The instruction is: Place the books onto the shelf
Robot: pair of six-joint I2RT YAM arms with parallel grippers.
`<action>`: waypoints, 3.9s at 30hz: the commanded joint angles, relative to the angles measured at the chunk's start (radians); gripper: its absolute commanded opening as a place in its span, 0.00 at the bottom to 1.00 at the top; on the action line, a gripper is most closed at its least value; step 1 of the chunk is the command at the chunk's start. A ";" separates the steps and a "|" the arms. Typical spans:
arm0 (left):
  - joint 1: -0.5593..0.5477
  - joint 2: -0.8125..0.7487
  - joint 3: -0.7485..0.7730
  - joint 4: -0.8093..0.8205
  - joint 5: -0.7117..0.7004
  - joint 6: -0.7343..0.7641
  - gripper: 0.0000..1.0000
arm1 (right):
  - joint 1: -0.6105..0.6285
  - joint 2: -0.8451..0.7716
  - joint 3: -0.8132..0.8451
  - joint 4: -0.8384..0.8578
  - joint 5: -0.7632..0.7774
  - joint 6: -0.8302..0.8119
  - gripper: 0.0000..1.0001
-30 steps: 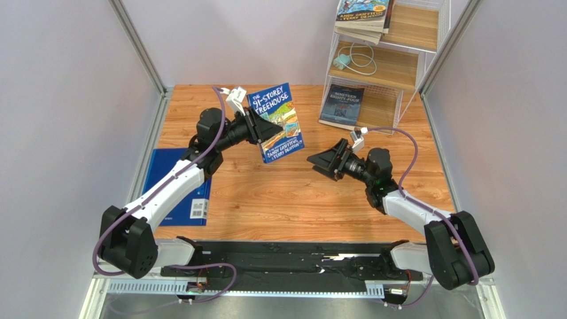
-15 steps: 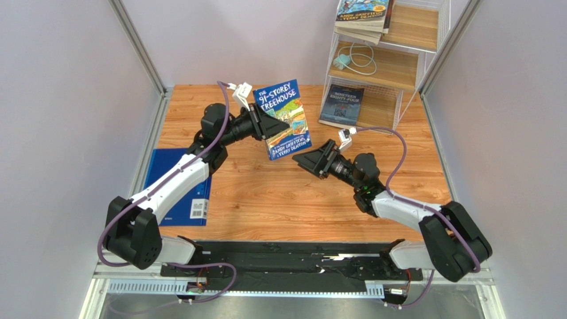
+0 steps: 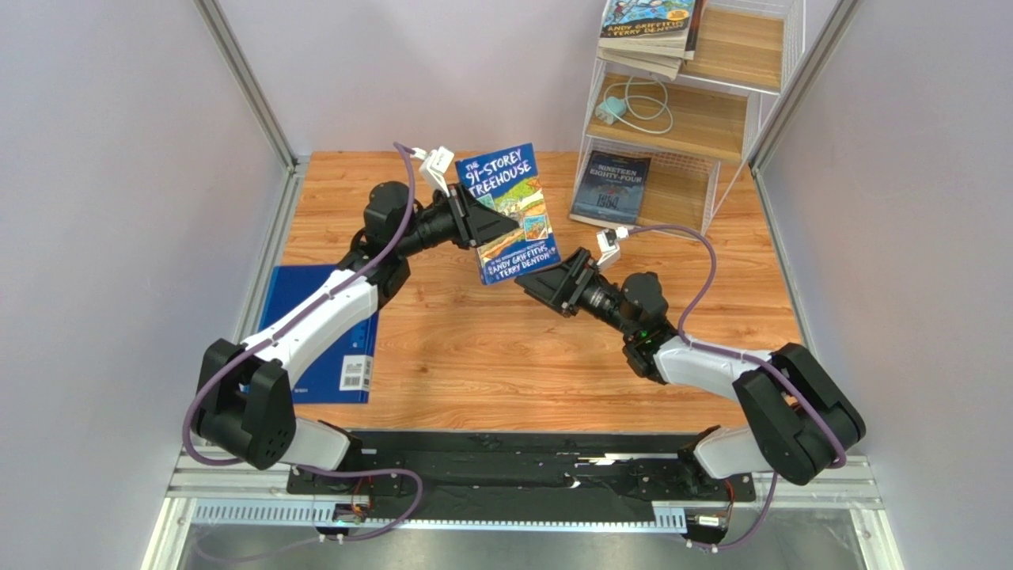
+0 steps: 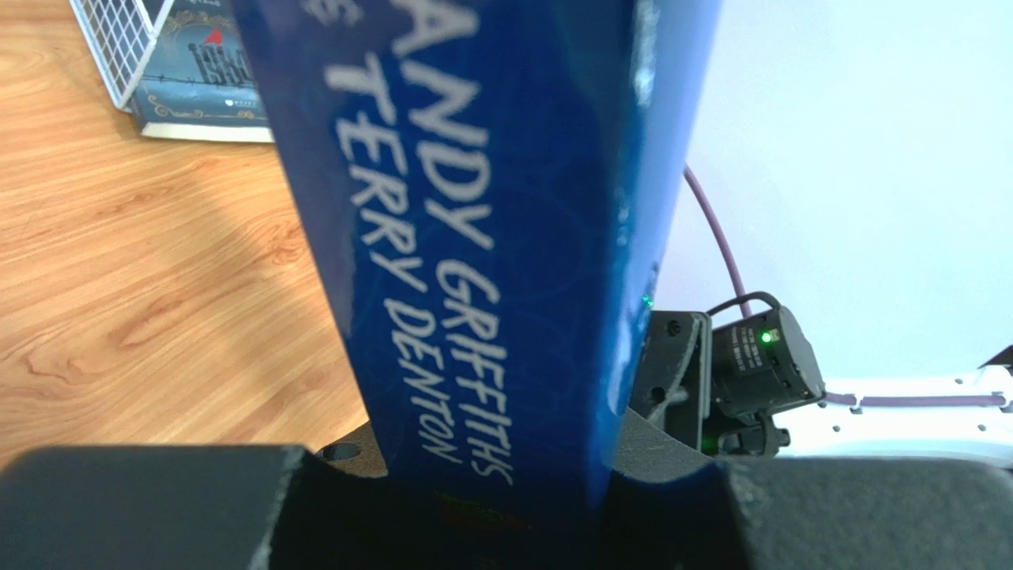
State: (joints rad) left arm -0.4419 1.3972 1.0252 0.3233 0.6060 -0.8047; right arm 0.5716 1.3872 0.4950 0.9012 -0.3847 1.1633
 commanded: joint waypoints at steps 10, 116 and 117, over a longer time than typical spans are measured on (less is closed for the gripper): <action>-0.006 0.051 0.082 0.097 0.054 -0.030 0.00 | 0.004 0.007 0.001 0.243 0.003 0.027 0.85; -0.032 -0.348 -0.284 -0.389 -0.411 0.368 0.94 | -0.547 0.516 0.634 -0.358 -0.003 -0.162 0.00; -0.031 -0.354 -0.284 -0.400 -0.416 0.375 0.94 | -0.546 0.532 0.645 -0.357 -0.003 -0.159 0.00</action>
State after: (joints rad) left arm -0.4759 1.0809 0.7410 -0.0582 0.2134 -0.4664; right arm 0.0250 1.8744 1.0252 0.3985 -0.3534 0.9798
